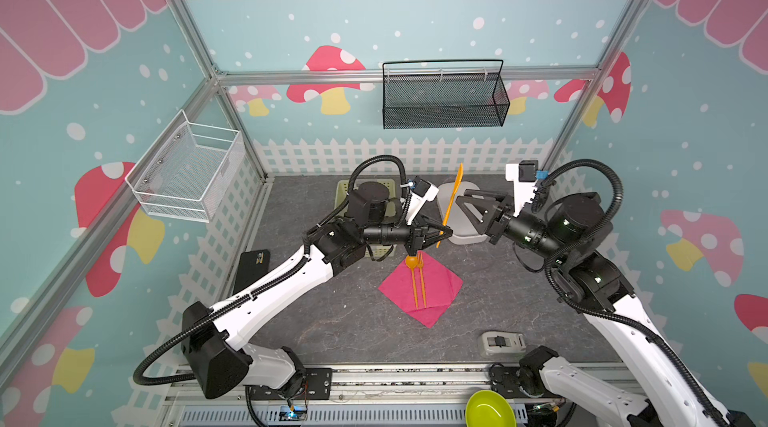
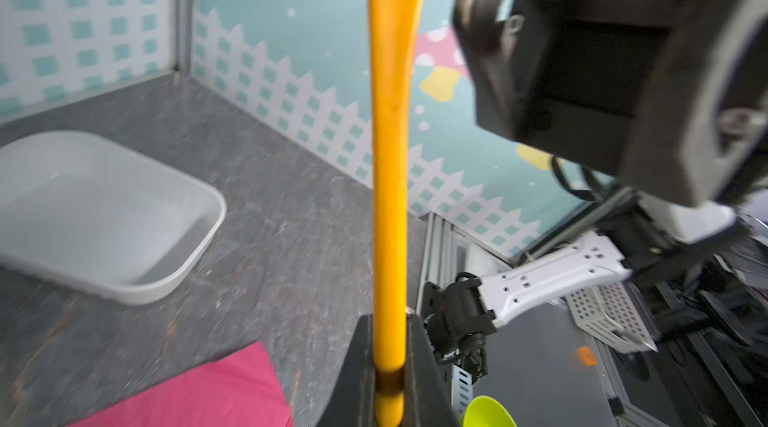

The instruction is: Place the utensils on the paper napkin and roll it up

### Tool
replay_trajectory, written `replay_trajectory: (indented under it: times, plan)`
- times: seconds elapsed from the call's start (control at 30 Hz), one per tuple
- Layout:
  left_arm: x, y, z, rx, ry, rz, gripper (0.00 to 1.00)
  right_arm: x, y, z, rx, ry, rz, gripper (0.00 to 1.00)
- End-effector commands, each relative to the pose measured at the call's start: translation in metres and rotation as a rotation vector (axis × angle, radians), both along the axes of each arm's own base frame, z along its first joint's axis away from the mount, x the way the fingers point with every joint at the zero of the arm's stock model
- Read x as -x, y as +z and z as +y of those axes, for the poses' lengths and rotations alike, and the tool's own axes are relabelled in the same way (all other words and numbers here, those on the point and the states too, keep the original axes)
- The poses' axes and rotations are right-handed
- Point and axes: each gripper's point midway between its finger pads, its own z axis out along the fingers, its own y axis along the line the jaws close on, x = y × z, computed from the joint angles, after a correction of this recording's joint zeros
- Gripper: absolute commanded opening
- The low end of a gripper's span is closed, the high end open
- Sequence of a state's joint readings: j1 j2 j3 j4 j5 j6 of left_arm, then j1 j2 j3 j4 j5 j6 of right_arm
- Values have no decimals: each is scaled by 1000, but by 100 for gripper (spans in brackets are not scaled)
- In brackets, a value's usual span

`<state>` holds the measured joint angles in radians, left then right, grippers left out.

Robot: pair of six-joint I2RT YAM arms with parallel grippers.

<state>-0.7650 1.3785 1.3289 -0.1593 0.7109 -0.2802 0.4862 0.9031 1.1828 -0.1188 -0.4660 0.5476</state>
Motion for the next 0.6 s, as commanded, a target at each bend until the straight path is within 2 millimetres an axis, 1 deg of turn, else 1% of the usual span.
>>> replay_trajectory:
  times: [0.0, 0.23, 0.37, 0.5, 0.57]
  plan:
    - [35, 37, 6, 128, -180, -108, 0, 26, 14, 11, -7, 140, -126, 42]
    - [65, 64, 14, 241, -328, -140, 0, 62, 30, 23, -26, 341, -244, 43]
    - [69, 74, 16, 290, -344, -146, 0, 66, 35, 25, -43, 371, -261, 40]
    - [65, 73, 14, 290, -333, -139, 0, 68, 34, 30, -52, 425, -259, 38]
    - [64, 73, 13, 290, -331, -135, 0, 65, 32, 32, -52, 429, -245, 38]
